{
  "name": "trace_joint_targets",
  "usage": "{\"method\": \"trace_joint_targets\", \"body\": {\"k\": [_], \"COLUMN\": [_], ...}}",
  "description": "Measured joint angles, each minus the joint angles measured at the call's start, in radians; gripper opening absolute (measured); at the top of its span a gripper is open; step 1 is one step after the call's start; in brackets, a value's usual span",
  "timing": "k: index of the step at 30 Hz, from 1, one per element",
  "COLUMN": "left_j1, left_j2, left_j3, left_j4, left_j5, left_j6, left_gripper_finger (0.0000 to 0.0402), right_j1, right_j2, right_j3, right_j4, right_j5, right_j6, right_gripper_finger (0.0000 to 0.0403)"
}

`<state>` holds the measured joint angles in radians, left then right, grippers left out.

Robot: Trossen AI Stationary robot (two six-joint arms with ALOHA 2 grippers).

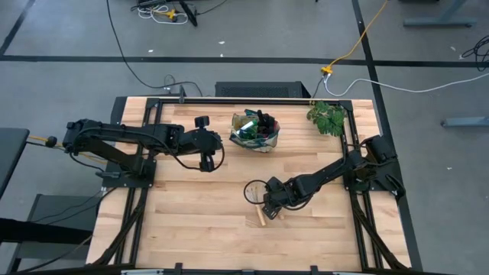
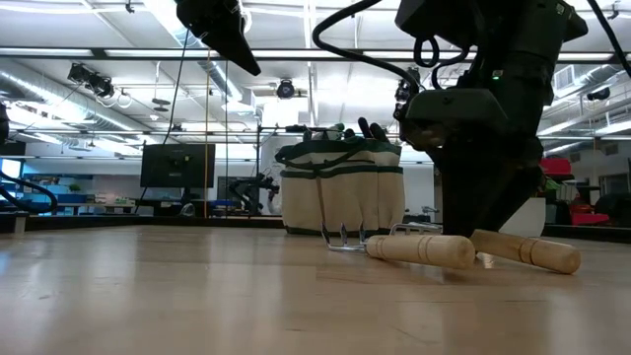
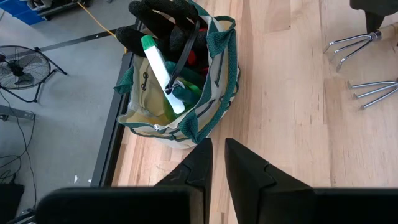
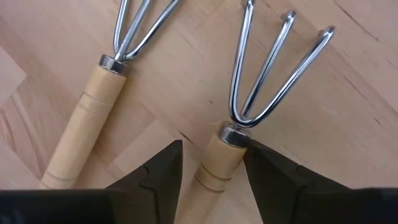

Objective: Pick & Place Garden tools in Gardening bag
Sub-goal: Put the right hand cultivator into the tool bag

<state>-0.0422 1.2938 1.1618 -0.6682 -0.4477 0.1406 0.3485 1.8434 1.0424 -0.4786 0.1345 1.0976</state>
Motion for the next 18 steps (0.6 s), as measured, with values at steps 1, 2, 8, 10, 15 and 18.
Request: {"method": "trace_joint_targets", "body": {"k": [1, 2, 8, 10, 15, 18], "left_j1": [0.000, 0.000, 0.000, 0.000, 0.000, 0.000], "left_j2": [0.000, 0.000, 0.000, 0.000, 0.000, 0.000], "left_j3": [0.000, 0.000, 0.000, 0.000, 0.000, 0.000], "left_j4": [0.000, 0.000, 0.000, 0.000, 0.000, 0.000], "left_j5": [0.000, 0.000, 0.000, 0.000, 0.000, 0.000], "left_j6": [0.000, 0.000, 0.000, 0.000, 0.000, 0.000], "left_gripper_finger": [0.0048, 0.0048, 0.0048, 0.0048, 0.0048, 0.0048], "right_j1": [0.000, 0.000, 0.000, 0.000, -0.001, -0.001], "right_j2": [0.000, 0.000, 0.000, 0.000, 0.000, 0.000], "right_j3": [0.000, 0.000, -0.001, -0.001, -0.002, -0.002], "right_j4": [0.000, 0.000, -0.004, -0.007, -0.015, -0.015], "right_j5": [0.000, 0.000, 0.002, 0.004, -0.003, -0.011], "right_j6": [0.001, 0.001, 0.009, 0.014, 0.017, 0.020], "right_gripper_finger": [0.0178, 0.0177, 0.0153, 0.0137, 0.0084, 0.0055]}}
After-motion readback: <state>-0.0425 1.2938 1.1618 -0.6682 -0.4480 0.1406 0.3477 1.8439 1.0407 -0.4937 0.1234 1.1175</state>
